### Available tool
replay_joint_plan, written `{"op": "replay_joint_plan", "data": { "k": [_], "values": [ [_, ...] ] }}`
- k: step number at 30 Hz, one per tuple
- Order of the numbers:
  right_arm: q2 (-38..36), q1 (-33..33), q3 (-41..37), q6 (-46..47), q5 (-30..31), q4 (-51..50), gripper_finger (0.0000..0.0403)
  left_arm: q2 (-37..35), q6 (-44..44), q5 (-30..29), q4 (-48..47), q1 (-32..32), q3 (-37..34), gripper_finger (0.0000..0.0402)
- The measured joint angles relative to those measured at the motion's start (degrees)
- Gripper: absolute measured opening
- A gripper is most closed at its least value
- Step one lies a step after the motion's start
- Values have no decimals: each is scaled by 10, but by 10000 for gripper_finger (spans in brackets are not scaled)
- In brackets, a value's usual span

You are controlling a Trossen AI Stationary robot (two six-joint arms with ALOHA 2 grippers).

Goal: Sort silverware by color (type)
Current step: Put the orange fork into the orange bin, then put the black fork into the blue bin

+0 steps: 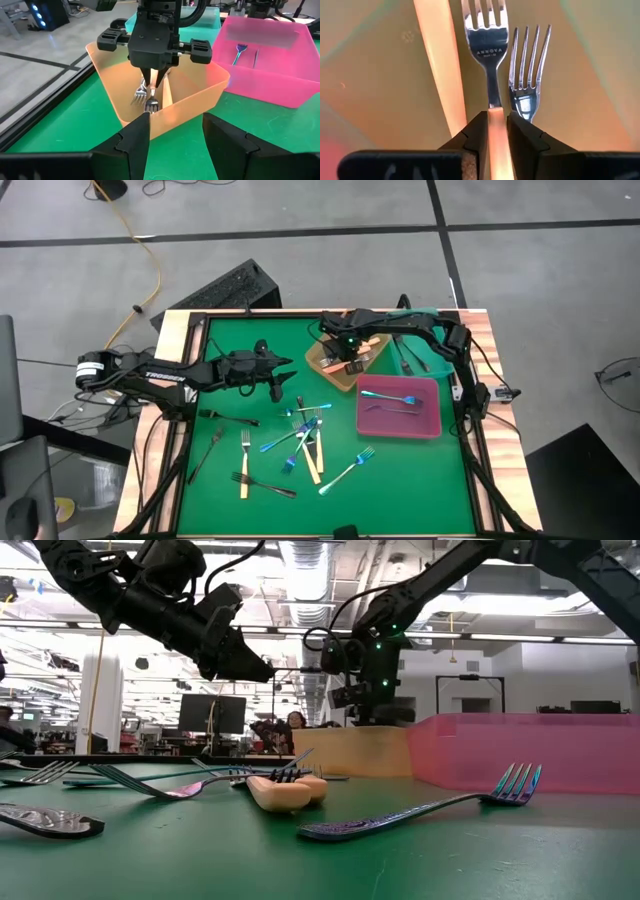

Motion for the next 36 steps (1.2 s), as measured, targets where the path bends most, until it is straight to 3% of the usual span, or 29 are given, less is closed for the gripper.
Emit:
{"op": "replay_joint_plan", "data": {
  "k": [9,17,23,30,36],
  "values": [
    [-6,3,1,24,0,-10,129,0,0,4,-1,0,0,167],
    [-7,8,78,47,0,-82,158,0,-30,16,-29,0,0,167],
    [-7,20,136,49,0,-153,158,0,-62,18,-77,-1,0,167],
    [-9,50,209,62,-3,-259,153,-5,-49,60,-83,-24,0,167],
    [-62,55,211,98,-20,-306,152,-30,-50,59,-84,-56,0,167]
  ]
}}
